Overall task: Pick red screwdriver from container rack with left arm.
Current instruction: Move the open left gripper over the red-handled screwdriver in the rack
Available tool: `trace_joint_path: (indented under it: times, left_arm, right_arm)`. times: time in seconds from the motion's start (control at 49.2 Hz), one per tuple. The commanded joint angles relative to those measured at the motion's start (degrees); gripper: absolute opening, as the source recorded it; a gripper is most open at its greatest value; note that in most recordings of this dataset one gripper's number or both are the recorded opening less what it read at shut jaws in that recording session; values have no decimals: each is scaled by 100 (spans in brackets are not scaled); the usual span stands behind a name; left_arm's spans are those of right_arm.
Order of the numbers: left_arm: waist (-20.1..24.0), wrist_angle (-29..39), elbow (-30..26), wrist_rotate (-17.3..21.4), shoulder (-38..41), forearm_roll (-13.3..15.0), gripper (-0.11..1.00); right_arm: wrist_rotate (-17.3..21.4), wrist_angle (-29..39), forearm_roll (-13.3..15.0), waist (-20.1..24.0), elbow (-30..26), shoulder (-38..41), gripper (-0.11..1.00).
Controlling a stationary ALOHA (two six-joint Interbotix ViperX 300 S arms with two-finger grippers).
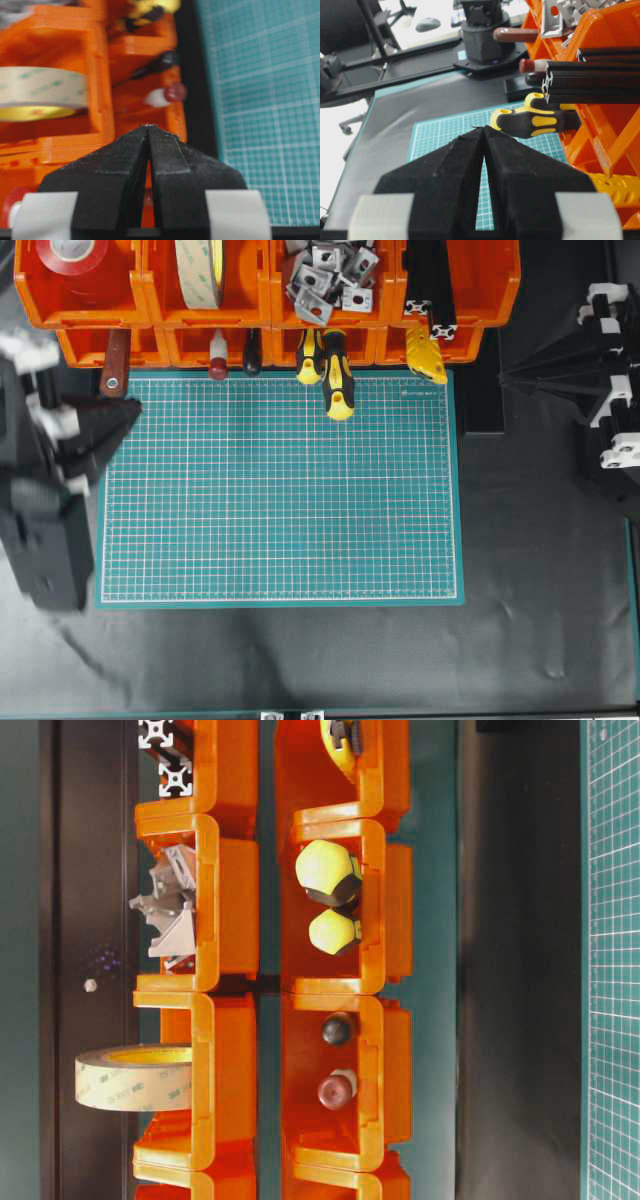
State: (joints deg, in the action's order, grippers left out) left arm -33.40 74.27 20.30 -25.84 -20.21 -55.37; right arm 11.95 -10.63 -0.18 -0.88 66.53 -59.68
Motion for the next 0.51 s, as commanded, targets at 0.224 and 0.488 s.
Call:
trace_joint_path:
  times: [0.224, 0.488]
  left_arm:
    - [-88, 782, -738, -352, 1143, -255, 0]
    - [44, 914, -809, -562, 1775, -281, 0]
  right_arm:
    - [0, 255, -9, 18, -167, 26, 0]
    - [-97, 466, 18, 26, -62, 18, 0]
